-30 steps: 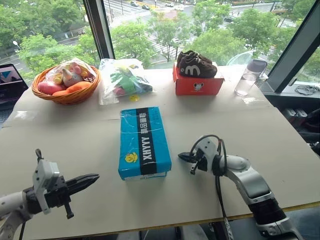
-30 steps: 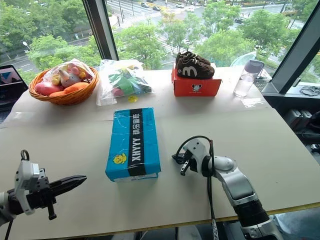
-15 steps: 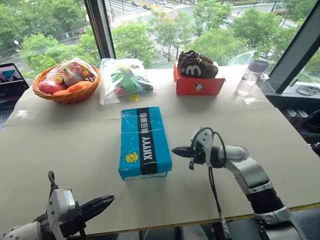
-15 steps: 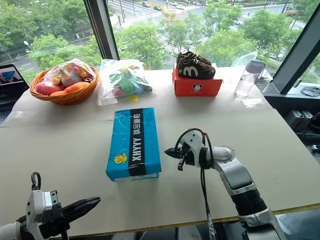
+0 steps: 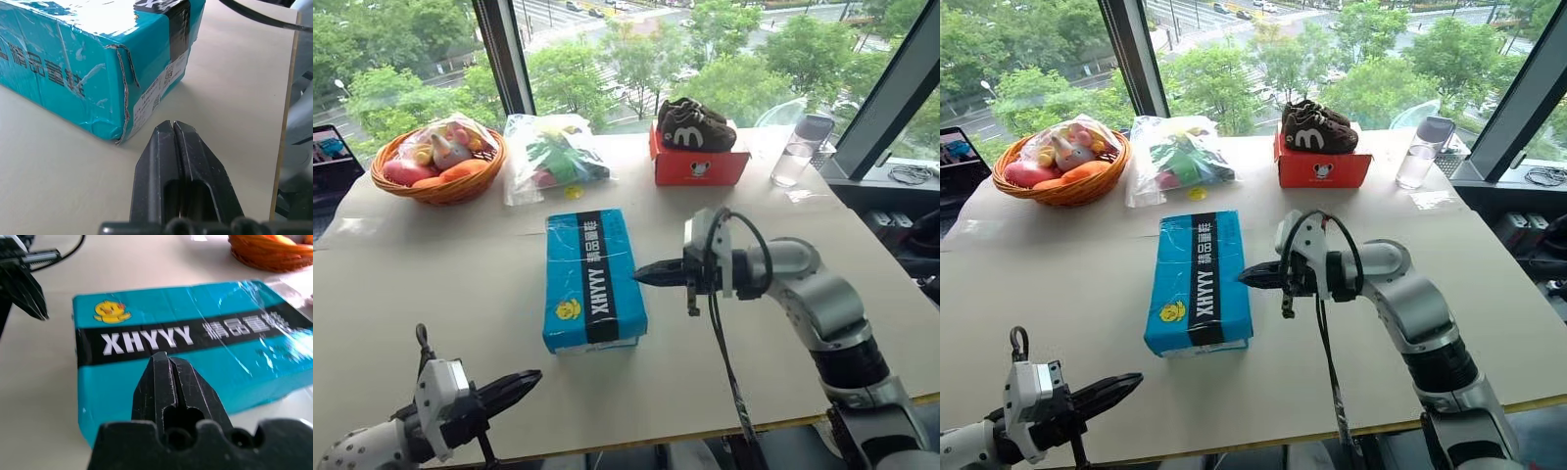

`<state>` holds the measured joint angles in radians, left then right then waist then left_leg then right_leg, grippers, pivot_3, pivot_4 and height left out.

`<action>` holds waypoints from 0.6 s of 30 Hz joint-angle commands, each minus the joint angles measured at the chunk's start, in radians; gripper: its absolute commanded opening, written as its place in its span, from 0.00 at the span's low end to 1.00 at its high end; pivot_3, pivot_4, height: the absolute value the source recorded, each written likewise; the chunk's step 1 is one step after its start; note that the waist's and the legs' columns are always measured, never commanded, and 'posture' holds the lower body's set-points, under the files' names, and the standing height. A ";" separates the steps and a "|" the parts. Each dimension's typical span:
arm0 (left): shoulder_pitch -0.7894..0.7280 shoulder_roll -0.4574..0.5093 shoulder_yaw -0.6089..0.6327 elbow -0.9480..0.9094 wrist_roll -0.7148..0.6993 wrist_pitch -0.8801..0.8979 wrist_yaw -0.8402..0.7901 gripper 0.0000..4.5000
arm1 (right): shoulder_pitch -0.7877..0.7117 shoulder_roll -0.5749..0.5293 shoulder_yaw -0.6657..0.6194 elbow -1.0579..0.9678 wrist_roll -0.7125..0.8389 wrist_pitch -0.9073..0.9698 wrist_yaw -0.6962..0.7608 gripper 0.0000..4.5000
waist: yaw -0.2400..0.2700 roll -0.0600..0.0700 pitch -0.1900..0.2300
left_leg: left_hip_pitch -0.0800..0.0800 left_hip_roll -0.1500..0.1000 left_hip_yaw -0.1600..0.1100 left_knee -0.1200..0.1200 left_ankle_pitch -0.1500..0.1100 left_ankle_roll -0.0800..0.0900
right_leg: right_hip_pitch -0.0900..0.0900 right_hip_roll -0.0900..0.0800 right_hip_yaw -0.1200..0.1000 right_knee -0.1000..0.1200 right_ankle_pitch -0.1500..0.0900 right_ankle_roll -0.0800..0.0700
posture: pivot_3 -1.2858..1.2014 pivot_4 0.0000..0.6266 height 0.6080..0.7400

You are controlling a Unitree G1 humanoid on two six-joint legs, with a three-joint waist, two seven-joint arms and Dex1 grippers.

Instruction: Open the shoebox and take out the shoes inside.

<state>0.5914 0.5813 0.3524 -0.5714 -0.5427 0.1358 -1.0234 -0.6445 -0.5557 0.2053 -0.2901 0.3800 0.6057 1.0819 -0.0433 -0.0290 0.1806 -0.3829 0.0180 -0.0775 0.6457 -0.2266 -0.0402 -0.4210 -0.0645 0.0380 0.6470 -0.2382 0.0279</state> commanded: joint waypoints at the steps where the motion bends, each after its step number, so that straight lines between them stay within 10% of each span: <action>1: -0.001 0.002 -0.008 -0.009 0.000 -0.008 0.015 0.01 | -0.019 0.017 0.008 0.019 0.024 -0.006 0.012 0.01 | 0.001 0.000 0.000 | 0.000 0.000 0.000 0.000 0.000 0.000 | 0.000 0.000 0.000 0.000 0.000 0.000 | 0.52 0.24 1.00; 11: 0.020 0.001 -0.013 -0.026 -0.013 0.000 0.044 0.01 | -0.018 -0.060 -0.066 0.373 -0.013 -0.132 0.096 0.01 | -0.001 0.000 0.000 | 0.000 0.000 0.000 0.000 0.000 0.000 | 0.000 0.001 0.001 0.000 0.000 -0.001 | 0.52 0.24 1.00; 18: -0.002 0.011 -0.013 -0.024 -0.016 0.012 0.063 0.01 | 0.004 0.025 0.134 0.377 -0.205 -0.277 0.073 0.01 | -0.008 0.000 0.000 | 0.002 0.002 0.001 0.000 0.000 0.000 | 0.000 0.004 0.003 0.000 0.001 -0.002 | 0.52 0.24 1.00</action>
<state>0.5886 0.5853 0.3333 -0.5733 -0.5440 0.1490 -0.9653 -0.6413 -0.5492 0.2957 0.1375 0.2169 0.3775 1.1728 -0.0514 -0.0288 0.1807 -0.3810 0.0209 -0.0769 0.6459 -0.2266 -0.0401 -0.4211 -0.0597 0.0409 0.6477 -0.2370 0.0259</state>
